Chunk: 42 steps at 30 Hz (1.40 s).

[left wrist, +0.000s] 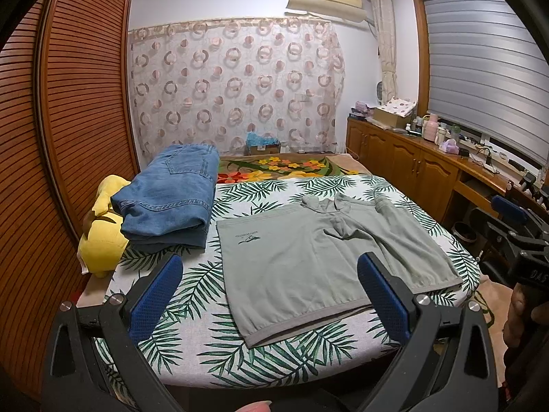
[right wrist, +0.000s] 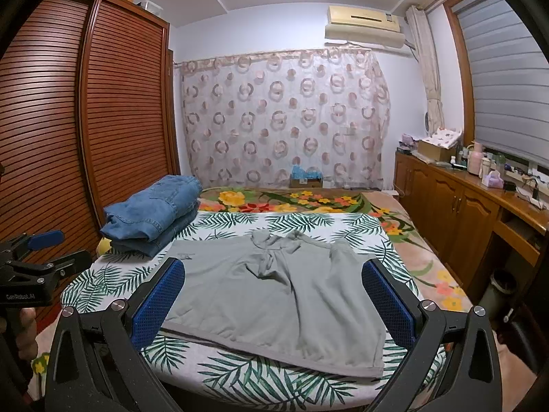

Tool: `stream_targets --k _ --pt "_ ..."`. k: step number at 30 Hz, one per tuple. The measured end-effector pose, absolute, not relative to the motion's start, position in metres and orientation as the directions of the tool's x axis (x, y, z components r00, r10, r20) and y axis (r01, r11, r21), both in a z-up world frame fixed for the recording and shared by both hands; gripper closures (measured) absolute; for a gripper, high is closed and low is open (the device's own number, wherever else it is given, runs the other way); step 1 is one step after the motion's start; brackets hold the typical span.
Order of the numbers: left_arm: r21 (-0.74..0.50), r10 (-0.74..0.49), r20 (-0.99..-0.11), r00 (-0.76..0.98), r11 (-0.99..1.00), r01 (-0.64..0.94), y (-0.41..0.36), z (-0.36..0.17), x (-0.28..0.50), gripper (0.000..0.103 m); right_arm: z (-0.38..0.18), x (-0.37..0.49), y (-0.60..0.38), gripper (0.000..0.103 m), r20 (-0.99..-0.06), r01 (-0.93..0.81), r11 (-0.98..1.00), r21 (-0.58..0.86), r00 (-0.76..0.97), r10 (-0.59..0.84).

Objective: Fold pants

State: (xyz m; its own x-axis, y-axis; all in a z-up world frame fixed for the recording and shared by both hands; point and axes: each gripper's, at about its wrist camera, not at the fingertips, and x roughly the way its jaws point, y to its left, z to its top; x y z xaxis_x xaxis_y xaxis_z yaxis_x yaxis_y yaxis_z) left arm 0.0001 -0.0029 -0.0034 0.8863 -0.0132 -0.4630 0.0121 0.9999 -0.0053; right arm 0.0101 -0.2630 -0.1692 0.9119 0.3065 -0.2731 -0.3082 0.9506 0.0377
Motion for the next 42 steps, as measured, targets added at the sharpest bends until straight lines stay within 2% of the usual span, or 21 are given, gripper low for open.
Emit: stream_targets --k 31,42 --pt "-0.005 -0.013 -0.467 0.884 1.0 0.012 -0.008 -0.006 -0.001 0.001 -0.172 0.011 -0.264 0.0 -0.274 -0.308 0.951 0.037 0.912 0.306" --pt "-0.008 -0.024 -0.523 0.852 1.0 0.023 -0.009 -0.028 0.016 0.001 -0.181 0.024 -0.273 0.0 -0.304 -0.297 0.953 0.065 0.904 0.302"
